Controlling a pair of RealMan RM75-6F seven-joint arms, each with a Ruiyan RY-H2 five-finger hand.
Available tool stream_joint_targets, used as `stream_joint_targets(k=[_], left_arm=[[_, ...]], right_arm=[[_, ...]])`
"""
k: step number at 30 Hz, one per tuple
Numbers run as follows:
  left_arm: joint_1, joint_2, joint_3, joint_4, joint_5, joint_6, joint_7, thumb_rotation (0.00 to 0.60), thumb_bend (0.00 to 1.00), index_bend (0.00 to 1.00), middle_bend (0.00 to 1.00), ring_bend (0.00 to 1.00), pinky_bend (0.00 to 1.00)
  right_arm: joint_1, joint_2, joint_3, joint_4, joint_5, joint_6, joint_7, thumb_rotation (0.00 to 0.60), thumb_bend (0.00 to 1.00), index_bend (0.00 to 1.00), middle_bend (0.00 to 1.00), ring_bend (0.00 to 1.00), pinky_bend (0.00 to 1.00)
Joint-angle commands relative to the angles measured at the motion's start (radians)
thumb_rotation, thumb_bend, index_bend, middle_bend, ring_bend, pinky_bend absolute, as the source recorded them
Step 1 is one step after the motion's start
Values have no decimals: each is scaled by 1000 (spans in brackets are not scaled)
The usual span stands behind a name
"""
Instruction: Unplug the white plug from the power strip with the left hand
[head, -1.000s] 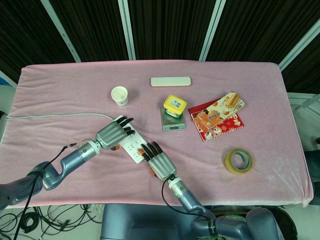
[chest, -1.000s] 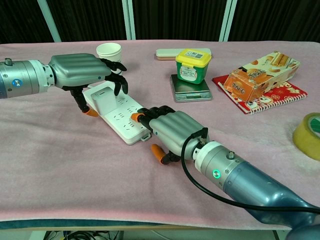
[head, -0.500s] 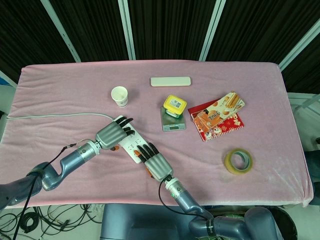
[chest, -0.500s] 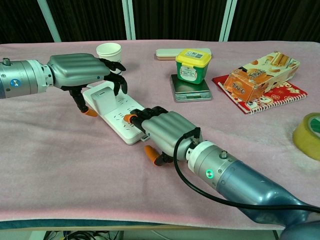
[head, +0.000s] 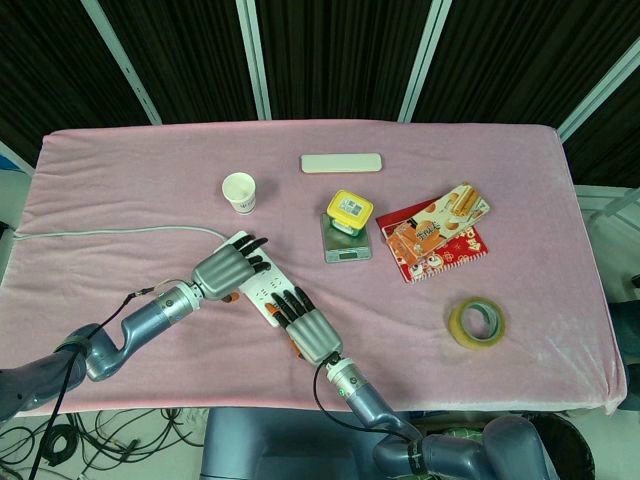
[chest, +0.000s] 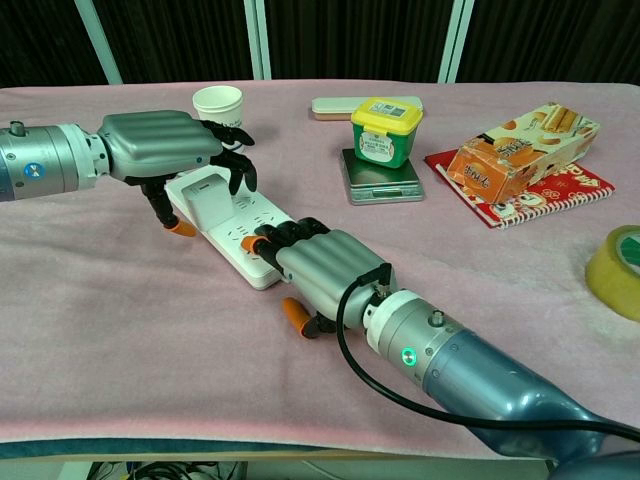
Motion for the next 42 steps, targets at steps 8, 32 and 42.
stream_joint_targets(k=[8, 32, 42], left_arm=[[1, 1, 8, 9, 3, -8, 7, 600, 151, 286, 350, 8, 126], [2, -58, 12, 95, 22, 28, -7, 600, 196, 357, 408, 30, 155], [4, -78, 20, 128, 33, 44, -28, 600, 205, 374, 426, 42, 170]], right_arm=[[1, -10, -2, 24, 1, -6, 6, 600, 565, 0, 0, 30, 16], [-1, -26, -6, 65, -4, -10, 37, 600, 564, 0, 0, 31, 16], [-4, -23, -7, 67, -5, -11, 40, 600, 564, 0, 0, 30, 16]])
